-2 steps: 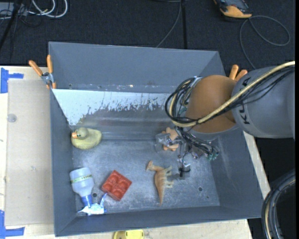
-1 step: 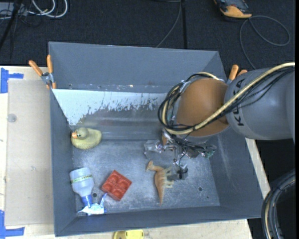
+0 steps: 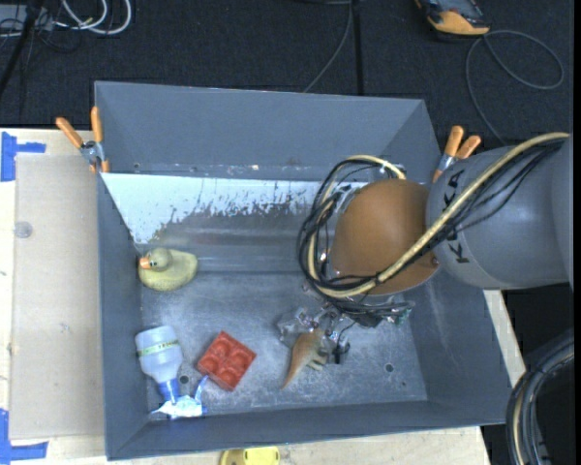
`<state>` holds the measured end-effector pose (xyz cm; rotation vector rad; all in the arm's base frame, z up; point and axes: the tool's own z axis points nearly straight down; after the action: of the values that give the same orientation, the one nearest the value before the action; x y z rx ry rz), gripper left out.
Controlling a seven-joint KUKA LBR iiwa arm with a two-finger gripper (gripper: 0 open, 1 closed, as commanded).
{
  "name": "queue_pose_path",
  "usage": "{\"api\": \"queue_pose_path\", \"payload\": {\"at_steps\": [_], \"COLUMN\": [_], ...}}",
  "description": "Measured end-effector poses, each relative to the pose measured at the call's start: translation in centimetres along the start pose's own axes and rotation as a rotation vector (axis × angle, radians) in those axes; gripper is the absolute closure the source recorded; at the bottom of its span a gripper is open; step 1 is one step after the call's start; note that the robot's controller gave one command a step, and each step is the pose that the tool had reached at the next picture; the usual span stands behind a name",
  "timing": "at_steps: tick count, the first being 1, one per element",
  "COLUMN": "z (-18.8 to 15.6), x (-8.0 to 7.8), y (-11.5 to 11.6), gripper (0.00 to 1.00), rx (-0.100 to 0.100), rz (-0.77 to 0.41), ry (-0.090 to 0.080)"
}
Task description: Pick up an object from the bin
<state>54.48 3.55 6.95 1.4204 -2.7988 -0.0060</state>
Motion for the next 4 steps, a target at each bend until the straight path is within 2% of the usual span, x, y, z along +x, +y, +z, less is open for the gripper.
{"api": "queue_pose_path", "payload": {"at_steps": [3, 4], "z": [0.0, -11.9], "x": [0.0, -0.5], "y": [0.0, 0.6], "gripper": [1.00, 1.00], "rx": [0.000, -0.001], "rz": [0.002, 0.055], "ry": [0.000, -0.001]}}
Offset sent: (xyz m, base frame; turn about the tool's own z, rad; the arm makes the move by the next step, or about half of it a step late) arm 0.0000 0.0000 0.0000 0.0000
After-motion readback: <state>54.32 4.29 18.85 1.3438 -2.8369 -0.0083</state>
